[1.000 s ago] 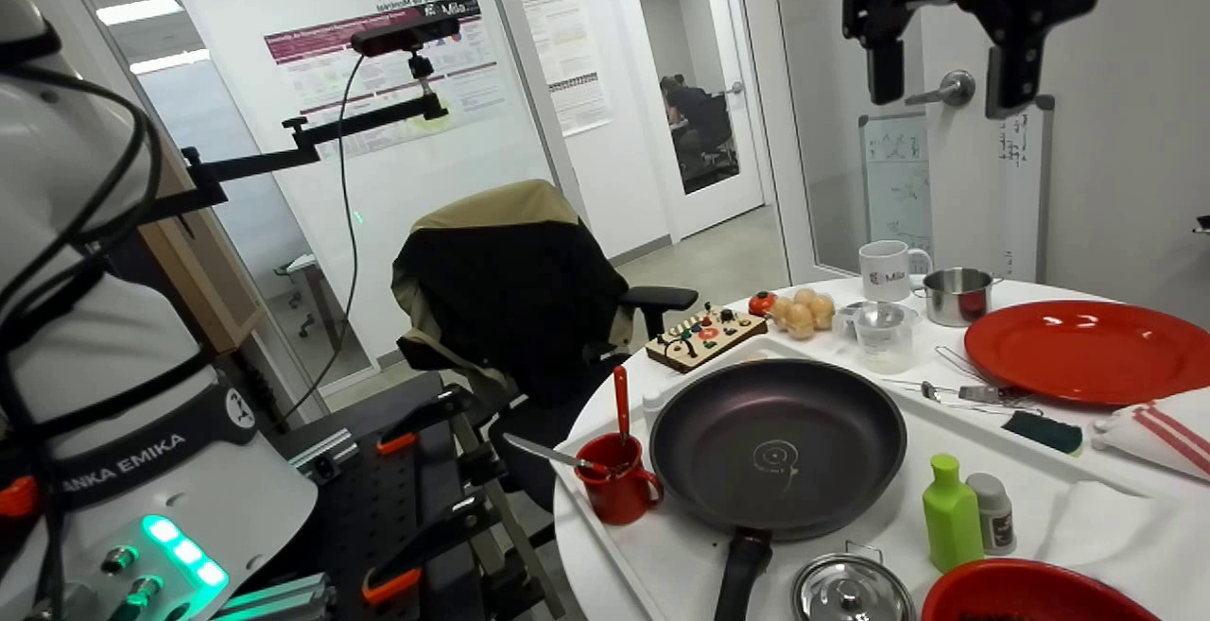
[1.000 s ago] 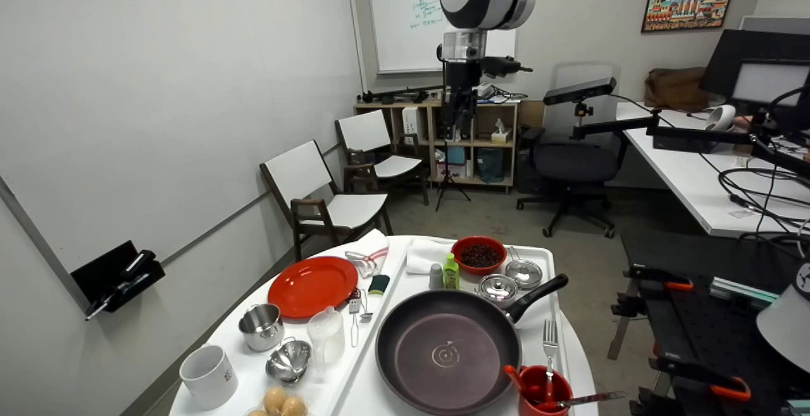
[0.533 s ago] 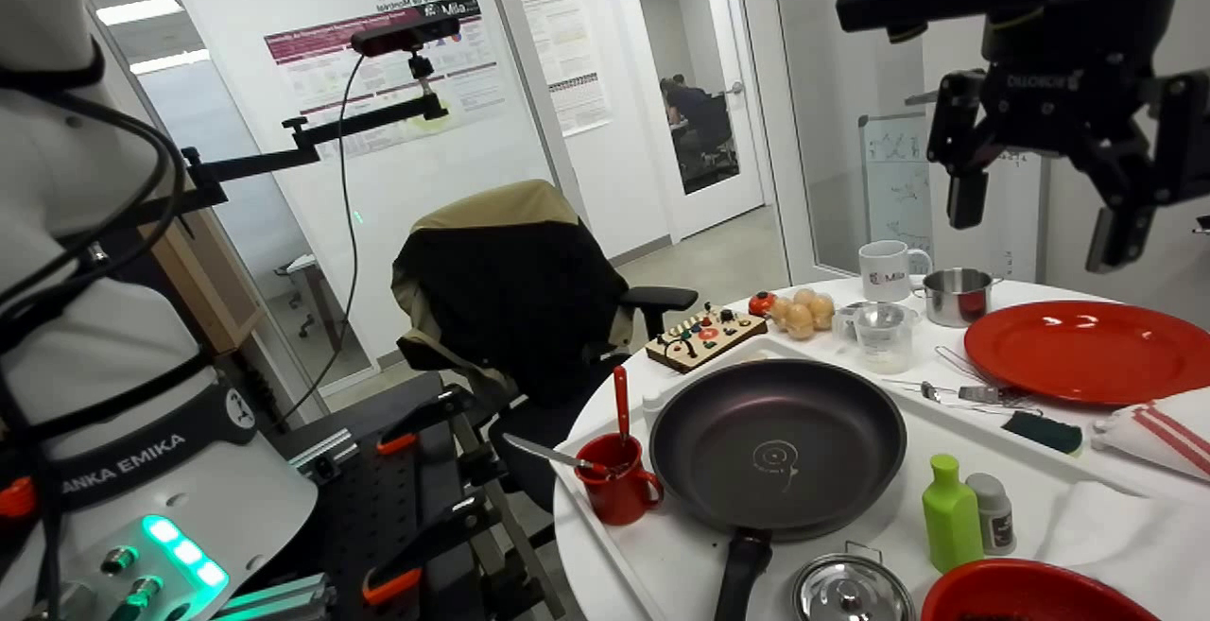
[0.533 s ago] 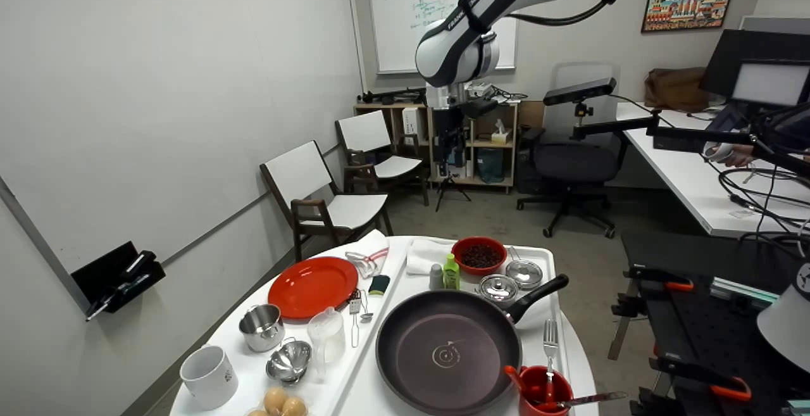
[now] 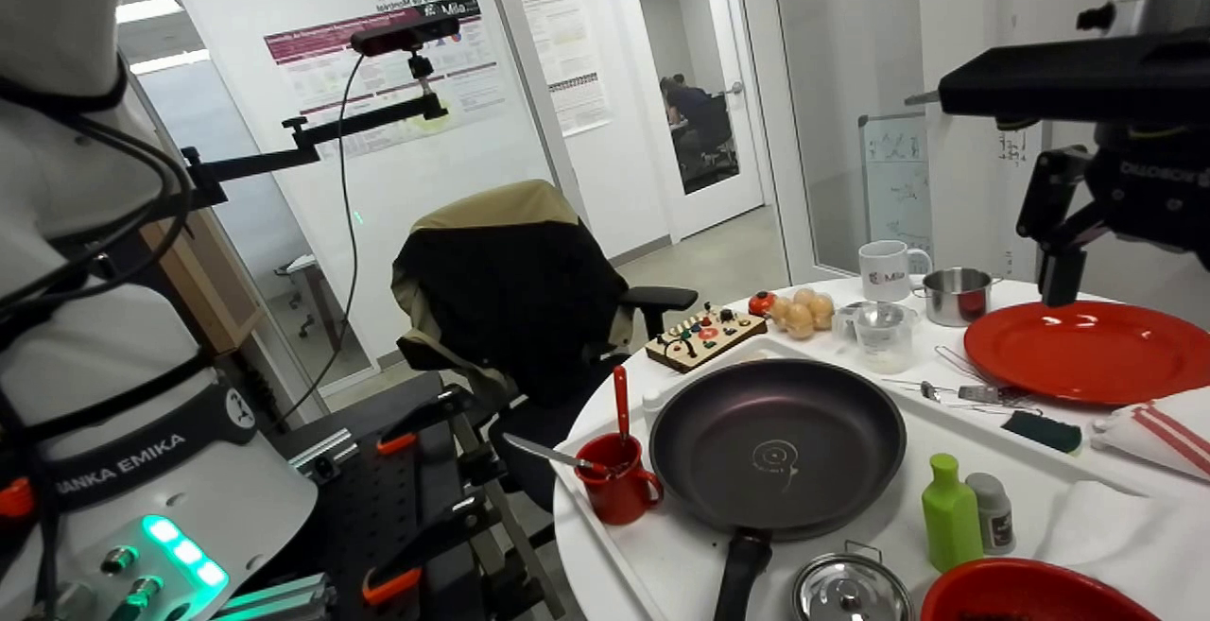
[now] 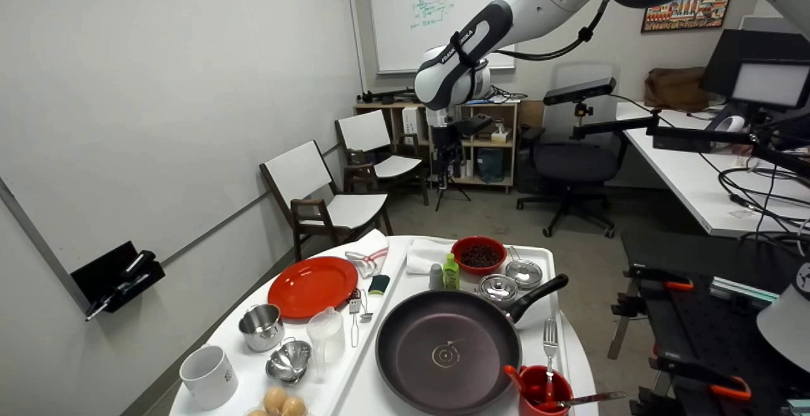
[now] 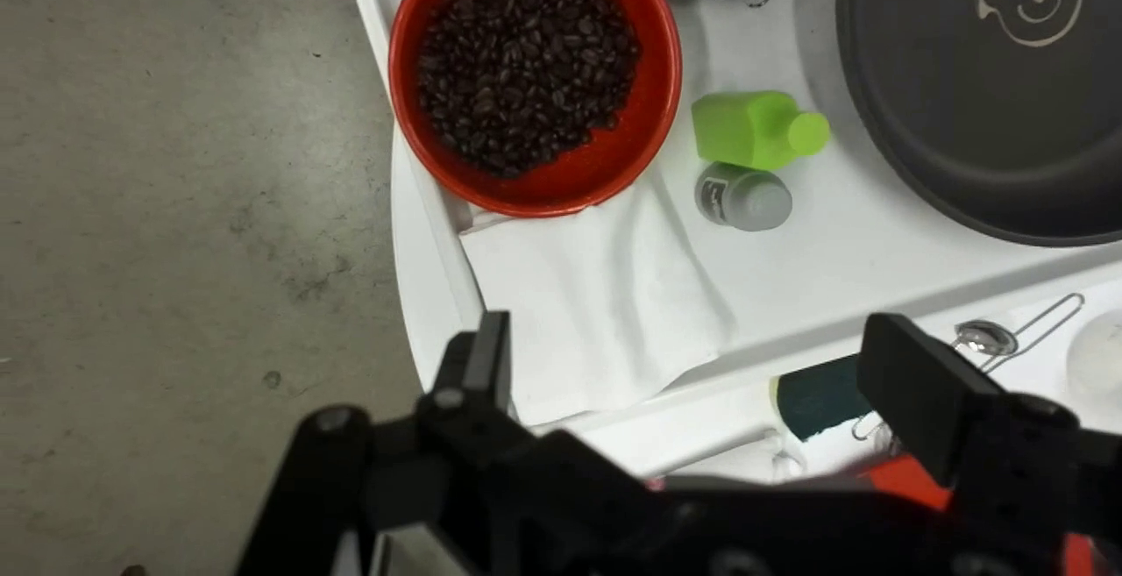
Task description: Wipe the pan with the towel
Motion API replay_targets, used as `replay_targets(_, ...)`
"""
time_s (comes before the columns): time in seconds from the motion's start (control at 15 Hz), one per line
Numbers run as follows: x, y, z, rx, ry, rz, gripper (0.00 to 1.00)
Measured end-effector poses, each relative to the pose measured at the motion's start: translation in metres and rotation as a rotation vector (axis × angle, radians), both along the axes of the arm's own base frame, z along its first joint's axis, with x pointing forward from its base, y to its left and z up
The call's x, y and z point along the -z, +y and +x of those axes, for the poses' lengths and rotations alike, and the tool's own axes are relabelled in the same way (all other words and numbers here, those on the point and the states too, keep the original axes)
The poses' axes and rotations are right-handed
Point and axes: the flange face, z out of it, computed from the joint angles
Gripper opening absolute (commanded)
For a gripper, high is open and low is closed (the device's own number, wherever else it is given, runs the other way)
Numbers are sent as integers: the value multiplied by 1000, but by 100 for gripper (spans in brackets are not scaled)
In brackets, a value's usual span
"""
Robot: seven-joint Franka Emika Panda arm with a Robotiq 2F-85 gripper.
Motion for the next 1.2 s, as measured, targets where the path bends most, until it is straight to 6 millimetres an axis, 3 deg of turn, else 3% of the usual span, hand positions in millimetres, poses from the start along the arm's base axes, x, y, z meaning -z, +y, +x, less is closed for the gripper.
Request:
replay_targets(0.27, -10, -14, 3, 13, -32, 11, 100)
replay_targets(1.2, -10, -12, 5, 9, -33, 14, 100)
